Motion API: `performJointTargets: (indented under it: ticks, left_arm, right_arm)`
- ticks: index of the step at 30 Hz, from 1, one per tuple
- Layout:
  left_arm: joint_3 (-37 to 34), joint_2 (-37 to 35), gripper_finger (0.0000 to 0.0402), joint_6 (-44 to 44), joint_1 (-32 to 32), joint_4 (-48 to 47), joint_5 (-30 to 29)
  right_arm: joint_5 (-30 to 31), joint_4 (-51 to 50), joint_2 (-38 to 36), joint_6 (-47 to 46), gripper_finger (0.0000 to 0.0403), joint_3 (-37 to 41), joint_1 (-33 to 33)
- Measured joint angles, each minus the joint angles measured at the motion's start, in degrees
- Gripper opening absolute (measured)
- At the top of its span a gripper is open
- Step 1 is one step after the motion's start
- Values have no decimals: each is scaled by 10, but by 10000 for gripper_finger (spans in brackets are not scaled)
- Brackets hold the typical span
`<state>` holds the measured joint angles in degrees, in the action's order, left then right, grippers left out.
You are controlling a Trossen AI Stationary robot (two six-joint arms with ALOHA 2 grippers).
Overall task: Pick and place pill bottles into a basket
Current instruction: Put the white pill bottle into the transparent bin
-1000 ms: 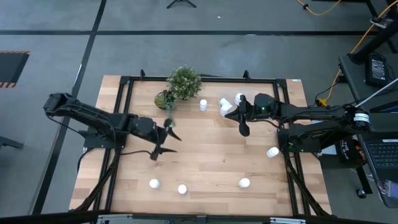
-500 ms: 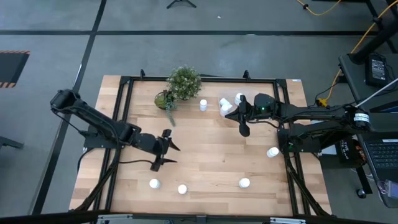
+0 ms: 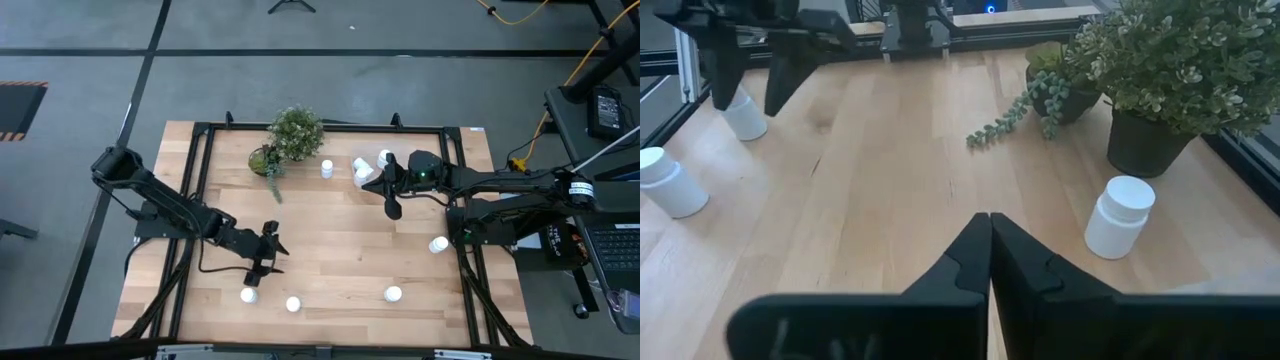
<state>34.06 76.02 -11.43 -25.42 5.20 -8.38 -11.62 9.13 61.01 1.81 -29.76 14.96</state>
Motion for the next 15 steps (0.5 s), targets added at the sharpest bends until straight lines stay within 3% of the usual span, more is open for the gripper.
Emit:
performJointTargets:
  ticks: [15]
  left_arm:
    - [95, 95, 244, -17, -3, -72, 83]
  right_arm:
    - [0, -7, 0, 3, 12, 0, -10]
